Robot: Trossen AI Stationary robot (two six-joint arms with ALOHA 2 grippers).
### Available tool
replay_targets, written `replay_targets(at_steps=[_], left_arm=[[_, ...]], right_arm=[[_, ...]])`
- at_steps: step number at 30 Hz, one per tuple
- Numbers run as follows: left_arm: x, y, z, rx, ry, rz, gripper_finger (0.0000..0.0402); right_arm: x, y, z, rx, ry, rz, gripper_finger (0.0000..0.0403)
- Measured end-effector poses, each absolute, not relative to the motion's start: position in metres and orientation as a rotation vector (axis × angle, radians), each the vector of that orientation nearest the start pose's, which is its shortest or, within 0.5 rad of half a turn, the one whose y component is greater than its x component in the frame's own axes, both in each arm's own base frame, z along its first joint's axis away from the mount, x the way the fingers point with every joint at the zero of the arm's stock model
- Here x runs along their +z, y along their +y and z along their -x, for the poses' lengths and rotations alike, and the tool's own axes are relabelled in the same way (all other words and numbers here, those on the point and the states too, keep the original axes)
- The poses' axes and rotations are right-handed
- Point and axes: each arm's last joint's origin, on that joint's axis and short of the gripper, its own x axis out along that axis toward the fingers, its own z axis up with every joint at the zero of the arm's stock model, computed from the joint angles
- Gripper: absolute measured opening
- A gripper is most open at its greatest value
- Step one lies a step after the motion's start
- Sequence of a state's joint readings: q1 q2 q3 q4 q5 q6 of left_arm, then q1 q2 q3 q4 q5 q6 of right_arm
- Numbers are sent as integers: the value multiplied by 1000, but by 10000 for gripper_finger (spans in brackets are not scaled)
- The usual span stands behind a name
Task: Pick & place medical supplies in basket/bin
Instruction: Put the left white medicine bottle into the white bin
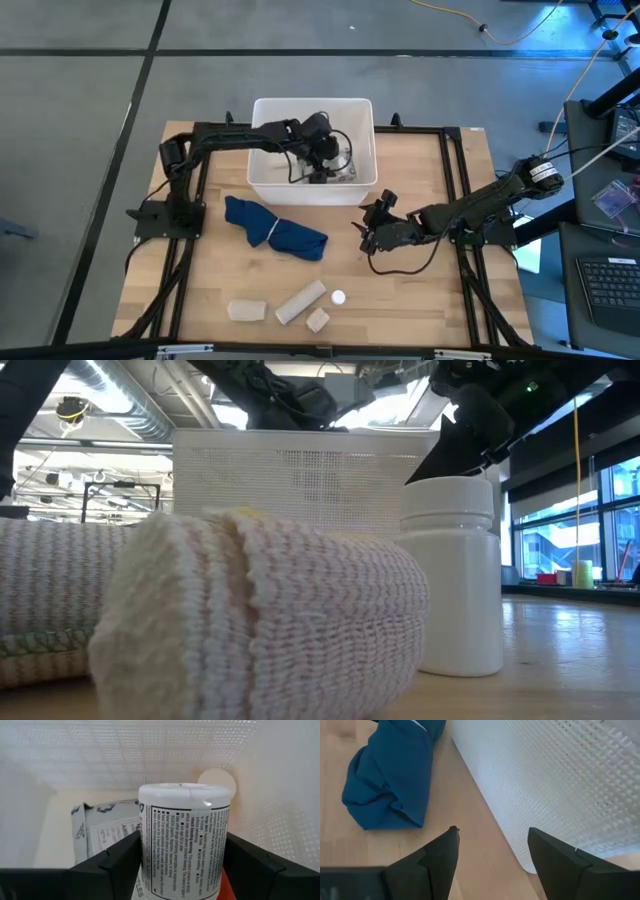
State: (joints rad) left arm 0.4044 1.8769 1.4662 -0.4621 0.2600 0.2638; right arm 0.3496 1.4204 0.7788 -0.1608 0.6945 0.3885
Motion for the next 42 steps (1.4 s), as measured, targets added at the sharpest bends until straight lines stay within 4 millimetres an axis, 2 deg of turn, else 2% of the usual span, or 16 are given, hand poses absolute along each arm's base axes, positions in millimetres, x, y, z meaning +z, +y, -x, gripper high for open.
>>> replay_targets(at_steps=[6, 16, 19, 32, 42], left_arm=[[237, 157, -383, 52, 823, -1, 246], [196, 162, -392, 72, 938, 61, 246], [190, 162, -393, 71, 949, 65, 246], [189, 163, -395, 104, 931, 122, 250], [189, 162, -393, 99, 959, 133, 312]], right_arm=[[201, 77, -265, -452, 618, 33, 237], [201, 77, -265, -452, 618, 32, 237], [201, 77, -265, -452, 619, 32, 237], [201, 78, -265, -412, 635, 19, 237], [209, 86, -274, -226, 572, -70, 237]])
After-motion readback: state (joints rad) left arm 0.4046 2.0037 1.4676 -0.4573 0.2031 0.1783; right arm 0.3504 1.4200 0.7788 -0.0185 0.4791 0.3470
